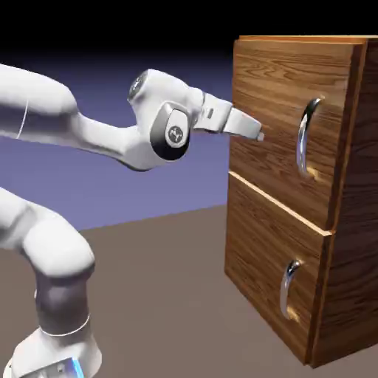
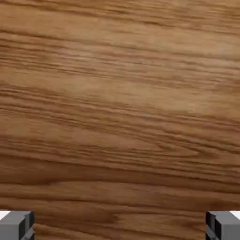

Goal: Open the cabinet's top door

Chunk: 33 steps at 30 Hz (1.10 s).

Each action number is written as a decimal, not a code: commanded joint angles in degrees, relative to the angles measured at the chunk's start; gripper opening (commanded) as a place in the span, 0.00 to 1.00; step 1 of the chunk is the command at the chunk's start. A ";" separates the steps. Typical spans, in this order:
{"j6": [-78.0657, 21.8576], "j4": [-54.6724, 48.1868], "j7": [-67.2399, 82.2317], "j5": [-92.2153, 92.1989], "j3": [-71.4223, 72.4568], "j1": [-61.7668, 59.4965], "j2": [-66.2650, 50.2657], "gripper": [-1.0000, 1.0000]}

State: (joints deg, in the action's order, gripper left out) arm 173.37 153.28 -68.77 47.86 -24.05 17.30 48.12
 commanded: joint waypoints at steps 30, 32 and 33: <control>-1.00 -12.07 -41.10 74.76 -37.56 25.95 24.14 0.50; -1.05 -12.71 -43.30 78.76 -39.57 27.34 25.44 0.50; -1.05 -12.71 -43.30 78.76 -39.57 27.34 25.44 0.50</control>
State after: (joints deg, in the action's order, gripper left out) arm 172.32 140.56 -112.07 126.62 -63.62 44.64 73.55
